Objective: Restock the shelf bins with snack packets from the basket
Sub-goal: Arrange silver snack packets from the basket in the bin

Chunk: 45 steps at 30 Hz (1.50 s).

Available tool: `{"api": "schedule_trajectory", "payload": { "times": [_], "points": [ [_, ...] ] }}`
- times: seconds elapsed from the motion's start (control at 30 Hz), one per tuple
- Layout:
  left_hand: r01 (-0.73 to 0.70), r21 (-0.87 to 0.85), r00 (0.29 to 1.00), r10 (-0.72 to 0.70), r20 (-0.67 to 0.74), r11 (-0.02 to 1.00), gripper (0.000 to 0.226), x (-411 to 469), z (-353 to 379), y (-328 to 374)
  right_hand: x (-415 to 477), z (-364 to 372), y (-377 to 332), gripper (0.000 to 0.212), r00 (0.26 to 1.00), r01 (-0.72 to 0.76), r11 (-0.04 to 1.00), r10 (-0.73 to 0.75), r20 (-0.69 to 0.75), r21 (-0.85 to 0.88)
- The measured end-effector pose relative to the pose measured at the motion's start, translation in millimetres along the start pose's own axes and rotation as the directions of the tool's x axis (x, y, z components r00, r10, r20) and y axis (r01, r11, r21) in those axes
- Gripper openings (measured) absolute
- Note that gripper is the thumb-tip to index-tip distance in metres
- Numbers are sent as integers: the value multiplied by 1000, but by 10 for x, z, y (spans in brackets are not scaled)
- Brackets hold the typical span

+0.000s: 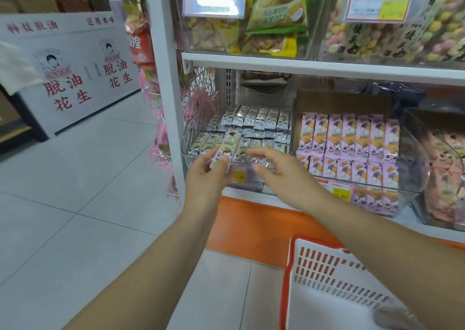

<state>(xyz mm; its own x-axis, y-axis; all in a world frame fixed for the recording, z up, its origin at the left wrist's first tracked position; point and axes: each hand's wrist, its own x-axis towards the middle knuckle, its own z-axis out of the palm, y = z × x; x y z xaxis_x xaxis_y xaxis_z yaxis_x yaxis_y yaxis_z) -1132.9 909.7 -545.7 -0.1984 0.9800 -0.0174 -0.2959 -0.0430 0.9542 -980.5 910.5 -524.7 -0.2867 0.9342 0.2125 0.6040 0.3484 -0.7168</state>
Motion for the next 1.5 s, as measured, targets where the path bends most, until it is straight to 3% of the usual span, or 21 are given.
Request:
{"api": "schedule_trajectory", "payload": {
  "times": [0.13,0.23,0.37,0.5,0.67,0.73,0.87,0.97,1.03,1.23,1.33,1.5],
  "points": [
    [-21,63,997,26,-79,998,13,516,68,141,420,-269,343,41,998,-7,913,-16,-53,-408],
    [-27,138,984,51,-173,990,11,960,170,161,608,-324,615,42,999,34,808,-42,1,-588],
    [13,249,966,53,-255,968,25,1503,292,94,640,-247,833,30,983,152,825,-184,-5,-545],
    [77,215,961,-15,-275,974,40,1883,463,14,691,-227,922,24,965,188,850,-254,-70,-493],
    [144,245,957,-72,-280,959,35,2110,507,-107,728,-179,1027,22,954,209,859,-284,-96,-468],
    [89,472,971,29,-236,877,32,2139,531,-95,732,-180,1052,21,951,212,858,-291,-102,-468],
    [28,888,989,115,-91,460,36,2183,559,-54,725,-171,1065,17,945,227,860,-307,-109,-457],
    [6,991,994,104,-20,136,32,2185,579,-49,718,-165,1060,15,941,231,859,-317,-119,-457],
    [-6,1000,994,108,8,-23,36,2151,574,-52,716,-167,1063,15,941,228,856,-317,-121,-465],
    [-74,984,986,138,97,-161,55,2116,529,-119,715,-164,1056,14,942,223,863,-310,-127,-453],
    [-101,982,988,98,117,-159,72,2151,484,-163,710,-158,1049,12,943,217,865,-305,-130,-453],
    [-146,982,985,71,155,-116,76,1885,499,-6,682,-206,999,13,960,188,884,-258,-111,-428]
  ]
}}
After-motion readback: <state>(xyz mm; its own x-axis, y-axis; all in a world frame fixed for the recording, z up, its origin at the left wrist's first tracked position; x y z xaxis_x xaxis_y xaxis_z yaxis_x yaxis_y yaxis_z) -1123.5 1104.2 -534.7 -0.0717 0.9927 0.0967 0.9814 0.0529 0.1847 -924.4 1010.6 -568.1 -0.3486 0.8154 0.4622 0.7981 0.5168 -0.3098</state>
